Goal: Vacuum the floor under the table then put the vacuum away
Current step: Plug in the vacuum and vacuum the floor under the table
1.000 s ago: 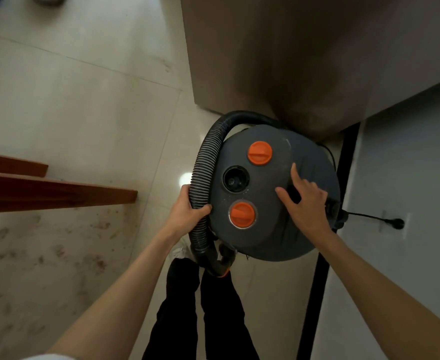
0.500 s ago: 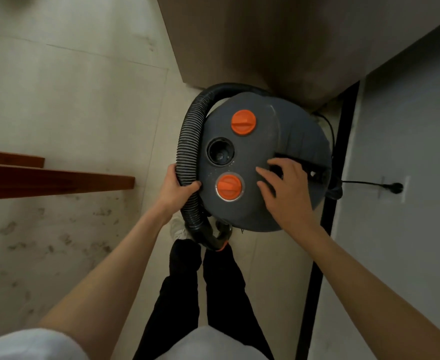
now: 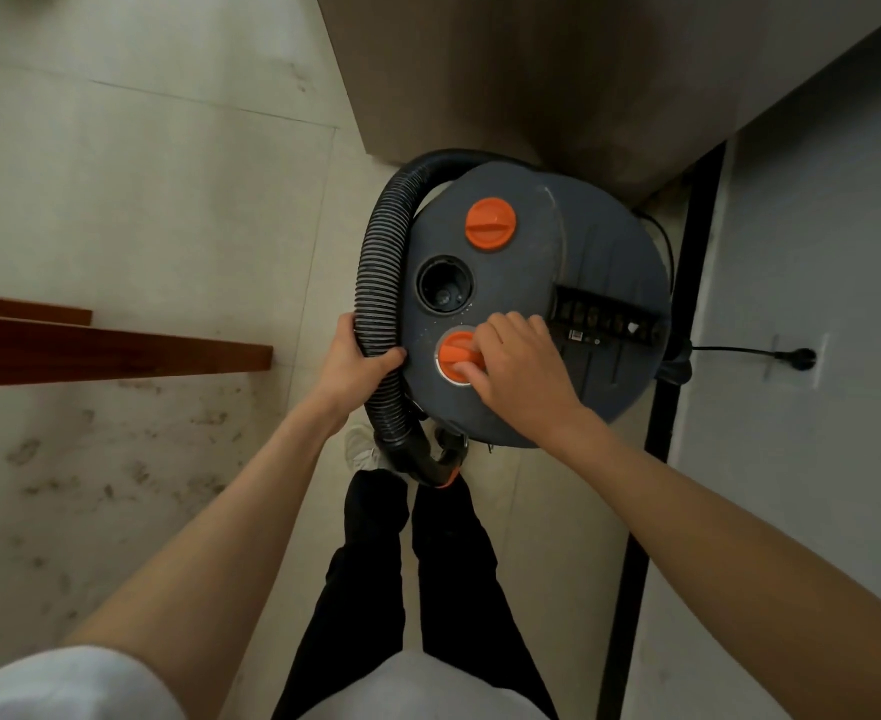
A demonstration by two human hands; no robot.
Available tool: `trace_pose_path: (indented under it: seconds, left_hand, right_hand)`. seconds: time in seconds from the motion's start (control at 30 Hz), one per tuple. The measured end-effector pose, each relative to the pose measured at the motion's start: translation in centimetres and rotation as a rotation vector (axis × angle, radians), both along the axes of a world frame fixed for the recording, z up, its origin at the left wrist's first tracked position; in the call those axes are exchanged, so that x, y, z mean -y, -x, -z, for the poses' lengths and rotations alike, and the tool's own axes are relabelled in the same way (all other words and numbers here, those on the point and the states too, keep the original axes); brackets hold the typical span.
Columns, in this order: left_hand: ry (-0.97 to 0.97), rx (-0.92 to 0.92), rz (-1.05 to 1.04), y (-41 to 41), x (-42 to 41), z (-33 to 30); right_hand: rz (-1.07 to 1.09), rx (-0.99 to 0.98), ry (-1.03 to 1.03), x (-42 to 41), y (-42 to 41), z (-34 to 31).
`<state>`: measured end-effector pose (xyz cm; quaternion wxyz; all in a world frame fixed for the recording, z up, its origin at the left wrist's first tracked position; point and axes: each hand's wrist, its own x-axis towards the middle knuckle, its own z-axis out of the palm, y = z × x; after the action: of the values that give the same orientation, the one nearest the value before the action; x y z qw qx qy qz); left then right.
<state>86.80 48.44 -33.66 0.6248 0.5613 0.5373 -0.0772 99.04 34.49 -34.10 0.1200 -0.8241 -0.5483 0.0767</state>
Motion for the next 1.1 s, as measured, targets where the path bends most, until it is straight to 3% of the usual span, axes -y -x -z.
trace_pose_path:
  seconds: [0.53, 0.73, 0.8, 0.97, 1.1]
  left_hand:
    - [0.008, 0.000, -0.011, -0.1, 0.1, -0.3]
    - [0.011, -0.003, -0.003, 0.0, 0.0, -0.2]
    - [0.007, -0.005, -0.001, 0.0, 0.0, -0.2]
    - [0.008, -0.013, -0.002, 0.0, 0.0, 0.0]
    - [0.013, -0.009, -0.007, 0.0, 0.0, 0.0]
  right_hand:
    - [0.088, -0.096, -0.023, -0.4, 1.3, -0.5]
    - [0.278, -0.326, -0.093, -2.8, -4.2, -2.4]
    - [0.313, -0.302, -0.117, -4.4, -6.6, -3.0]
    - [0.152, -0.201, 0.177, -6.4, -9.4, -2.5]
    - [0.141, -0.198, 0.122, -6.7, -9.5, -2.3]
